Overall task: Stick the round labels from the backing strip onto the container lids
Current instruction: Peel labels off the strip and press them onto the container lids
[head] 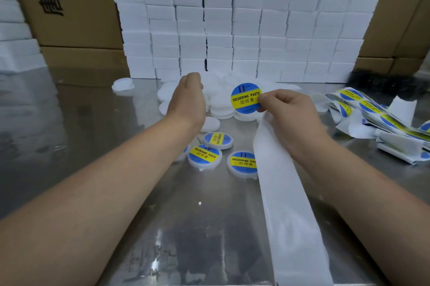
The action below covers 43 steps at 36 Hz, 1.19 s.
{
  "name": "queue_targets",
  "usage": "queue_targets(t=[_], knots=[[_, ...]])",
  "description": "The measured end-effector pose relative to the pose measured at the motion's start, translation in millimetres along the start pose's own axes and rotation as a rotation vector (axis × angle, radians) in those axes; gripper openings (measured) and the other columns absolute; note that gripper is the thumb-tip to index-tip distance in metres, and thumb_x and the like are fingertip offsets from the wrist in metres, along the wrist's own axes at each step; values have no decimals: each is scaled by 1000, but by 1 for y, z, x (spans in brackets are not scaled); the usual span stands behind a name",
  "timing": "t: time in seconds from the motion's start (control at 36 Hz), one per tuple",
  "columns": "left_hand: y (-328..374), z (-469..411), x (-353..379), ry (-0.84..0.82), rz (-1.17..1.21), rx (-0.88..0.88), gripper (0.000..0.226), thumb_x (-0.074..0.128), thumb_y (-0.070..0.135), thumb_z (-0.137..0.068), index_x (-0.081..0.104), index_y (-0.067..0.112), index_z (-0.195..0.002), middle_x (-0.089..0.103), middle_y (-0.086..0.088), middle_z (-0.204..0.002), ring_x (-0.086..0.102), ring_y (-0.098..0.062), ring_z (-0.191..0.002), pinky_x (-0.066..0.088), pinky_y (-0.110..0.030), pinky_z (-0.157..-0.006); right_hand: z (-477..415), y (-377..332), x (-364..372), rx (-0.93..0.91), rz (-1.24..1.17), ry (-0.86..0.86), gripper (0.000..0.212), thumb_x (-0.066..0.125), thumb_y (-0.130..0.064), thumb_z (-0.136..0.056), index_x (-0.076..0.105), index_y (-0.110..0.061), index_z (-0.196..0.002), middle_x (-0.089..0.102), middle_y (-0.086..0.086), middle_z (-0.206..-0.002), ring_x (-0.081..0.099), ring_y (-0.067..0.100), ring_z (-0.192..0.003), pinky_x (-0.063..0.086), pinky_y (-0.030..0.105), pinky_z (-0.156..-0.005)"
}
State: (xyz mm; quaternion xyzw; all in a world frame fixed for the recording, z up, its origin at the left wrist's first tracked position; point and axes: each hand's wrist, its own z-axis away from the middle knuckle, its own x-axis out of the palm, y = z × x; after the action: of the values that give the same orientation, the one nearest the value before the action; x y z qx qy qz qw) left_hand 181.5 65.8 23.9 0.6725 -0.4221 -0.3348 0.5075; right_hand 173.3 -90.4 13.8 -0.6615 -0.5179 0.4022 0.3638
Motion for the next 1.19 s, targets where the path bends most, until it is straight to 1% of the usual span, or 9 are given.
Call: queue_targets(t=[0.08,0.19,0.28,0.33,0.42,0.56,0.72,0.86,1.19], knots=[[2,-3,-1,5,102,-103,28,28,23,-93,44,17,-71,42,2,-68,39,-19,-65,31,-16,-42,1,-2,0,-2,-37,-30,31,57,-15,-86,62,-21,-56,59,-15,-55,46,-7,-51,33,6,-49],[-2,-11,-1,-50,95,-91,25,35,7,-93,47,19,-76,44,4,-73,45,-19,-74,37,-21,-53,3,-3,0,-10,-66,-61,33,55,-14,-88,61,-19,-56,59,-16,-53,46,-7,-51,34,6,-51],[-6,-11,1,-77,179,-141,25,42,-1,-90,56,15,-103,56,-2,-89,56,-18,-81,52,-30,-66,4,-4,0,-21,-64,-80,32,55,-13,-88,61,-17,-57,59,-17,-53,47,-8,-52,34,5,-51],[-10,-11,2,-127,265,-185,26,45,-3,-90,55,11,-109,60,-8,-95,60,-22,-87,54,-34,-72,4,-4,0,-13,-67,-90,31,55,-13,-88,61,-17,-58,60,-16,-54,47,-7,-53,34,5,-51],[-11,-8,3,-200,313,-218,23,43,-1,-92,51,13,-108,61,-7,-95,62,-19,-83,54,-29,-64,4,-4,2,25,-85,-109,26,56,-11,-86,63,-18,-62,62,-12,-60,49,-3,-57,34,6,-49],[-11,-4,3,-286,333,-253,31,35,2,-95,51,11,-121,60,-15,-116,64,-23,-85,55,-27,-54,4,-2,4,74,-95,-166,19,58,-13,-87,65,-23,-71,63,-11,-61,52,-3,-55,37,6,-49],[-6,3,4,-308,478,-295,31,31,4,-95,56,17,-110,58,-15,-117,64,-29,-83,55,-34,-57,5,-2,3,93,-78,-231,18,58,-15,-87,67,-25,-75,64,-8,-65,56,-4,-58,39,19,-63],[-4,4,3,-351,487,-330,13,48,19,-91,60,18,-95,64,-13,-99,65,-33,-85,56,-35,-64,5,-2,2,114,-99,-261,18,58,-15,-87,68,-26,-75,65,-10,-62,57,-3,-56,38,20,-61],[-9,5,5,-390,412,-195,16,46,14,-95,60,21,-99,66,-10,-98,68,-25,-70,56,-35,-69,5,0,5,104,-92,-324,23,59,-15,-85,67,-23,-66,67,-3,-74,59,6,-71,41,22,-72]])
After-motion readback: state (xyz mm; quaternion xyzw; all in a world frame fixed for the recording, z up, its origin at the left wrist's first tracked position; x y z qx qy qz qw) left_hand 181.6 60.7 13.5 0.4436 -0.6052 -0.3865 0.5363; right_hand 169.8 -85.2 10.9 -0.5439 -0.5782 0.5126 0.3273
